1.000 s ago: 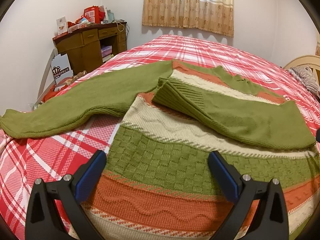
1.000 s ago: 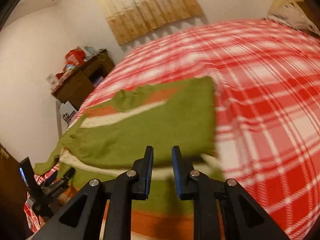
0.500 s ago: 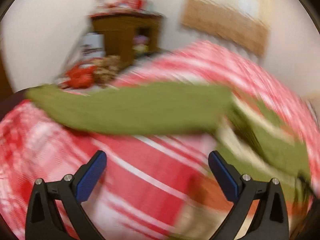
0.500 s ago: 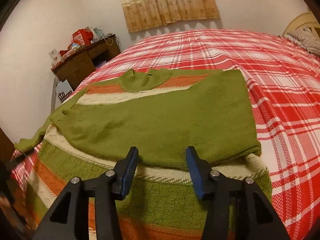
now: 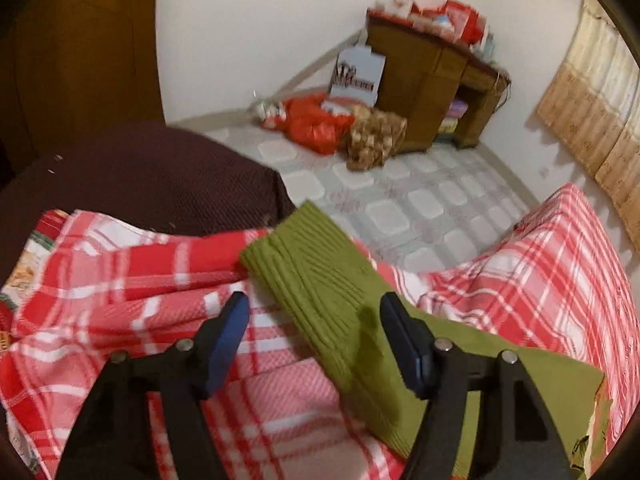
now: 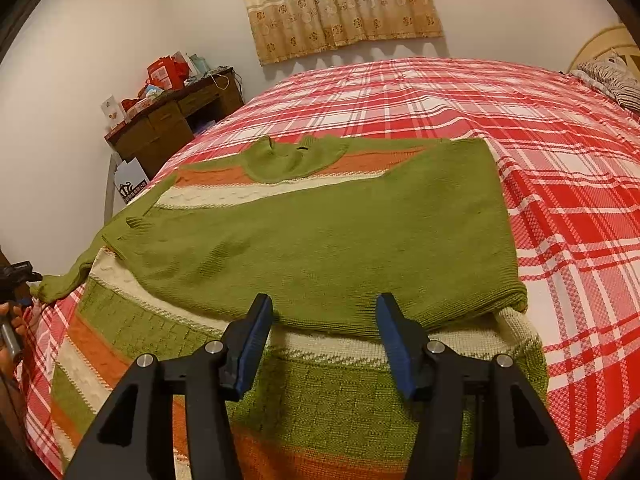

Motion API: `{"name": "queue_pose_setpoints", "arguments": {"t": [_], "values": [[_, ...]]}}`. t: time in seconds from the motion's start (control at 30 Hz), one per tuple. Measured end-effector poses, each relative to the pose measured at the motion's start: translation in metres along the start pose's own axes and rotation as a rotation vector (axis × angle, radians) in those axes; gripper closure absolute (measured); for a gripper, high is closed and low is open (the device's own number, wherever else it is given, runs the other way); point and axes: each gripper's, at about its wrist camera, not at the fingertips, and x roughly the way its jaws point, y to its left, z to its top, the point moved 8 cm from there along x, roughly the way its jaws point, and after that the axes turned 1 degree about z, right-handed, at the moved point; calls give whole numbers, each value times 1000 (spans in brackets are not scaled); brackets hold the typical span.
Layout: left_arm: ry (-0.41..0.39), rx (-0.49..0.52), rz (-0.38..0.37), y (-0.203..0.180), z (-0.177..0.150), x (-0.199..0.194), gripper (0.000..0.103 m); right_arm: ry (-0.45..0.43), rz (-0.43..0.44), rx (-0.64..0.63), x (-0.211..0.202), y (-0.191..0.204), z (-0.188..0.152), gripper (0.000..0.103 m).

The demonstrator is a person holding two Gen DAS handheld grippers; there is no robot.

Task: Fold small clothes
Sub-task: 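Grasp the other green sleeve cuff with the left gripper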

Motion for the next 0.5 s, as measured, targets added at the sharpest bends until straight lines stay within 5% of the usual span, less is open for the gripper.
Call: {"name": "queue_pose_setpoints", "arguments": {"t": [0.1,0.2,0.33,0.5], "values": [[-29,40,42,-8,-1,5,37,0,-1,-1,-1,0,0,47],[-45,66,65,-17,-3,6,53,0,-1,-1,-1,0,0,47],[-77,71,22,-15,-1,1,91,-1,2,1,-1,0,0,47],[-117,107,25,-20,3,-11,97,-4,14,9,-2,1,0,47]]}}
